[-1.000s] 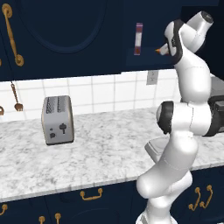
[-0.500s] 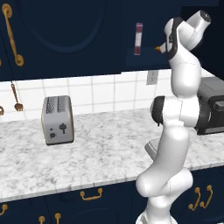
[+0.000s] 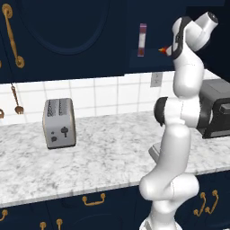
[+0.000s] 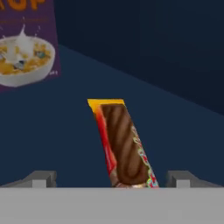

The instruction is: Pick the bar and place it on the digital scale for weighing, and close the cabinet.

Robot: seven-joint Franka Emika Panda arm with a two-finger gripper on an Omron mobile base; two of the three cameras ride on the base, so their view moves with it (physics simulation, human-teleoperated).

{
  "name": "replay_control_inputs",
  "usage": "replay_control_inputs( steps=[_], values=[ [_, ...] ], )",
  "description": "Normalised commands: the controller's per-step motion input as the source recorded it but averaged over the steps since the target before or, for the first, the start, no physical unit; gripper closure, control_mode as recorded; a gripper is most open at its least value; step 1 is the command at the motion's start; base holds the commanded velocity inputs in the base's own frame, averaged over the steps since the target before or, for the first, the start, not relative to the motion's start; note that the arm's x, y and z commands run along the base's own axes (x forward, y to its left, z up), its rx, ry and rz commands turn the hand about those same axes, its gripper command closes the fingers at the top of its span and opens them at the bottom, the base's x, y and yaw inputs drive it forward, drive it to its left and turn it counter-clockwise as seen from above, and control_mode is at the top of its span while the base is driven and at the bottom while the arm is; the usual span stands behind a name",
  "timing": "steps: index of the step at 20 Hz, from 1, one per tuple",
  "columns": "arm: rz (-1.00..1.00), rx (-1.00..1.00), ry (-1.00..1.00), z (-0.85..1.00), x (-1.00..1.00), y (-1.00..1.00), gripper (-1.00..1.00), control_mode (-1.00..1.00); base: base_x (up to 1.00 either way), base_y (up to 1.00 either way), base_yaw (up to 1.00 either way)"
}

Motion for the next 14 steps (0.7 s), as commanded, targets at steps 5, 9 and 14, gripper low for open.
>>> replay_control_inputs(
  steps=[5, 9, 14],
  values=[
    [0.04, -0.06, 0.02, -0.98, 0.66, 0.05, -1.00, -1.00, 0.00, 0.00, 0.00],
    [0.06, -0.01, 0.00, -0.92, 0.72, 0.39, 1.00, -1.00, 0.00, 0.00, 0.00],
    [0.04, 0.00, 0.02, -1.00, 0.33, 0.43, 1.00, -1.00, 0.00, 0.00, 0.00]
  ],
)
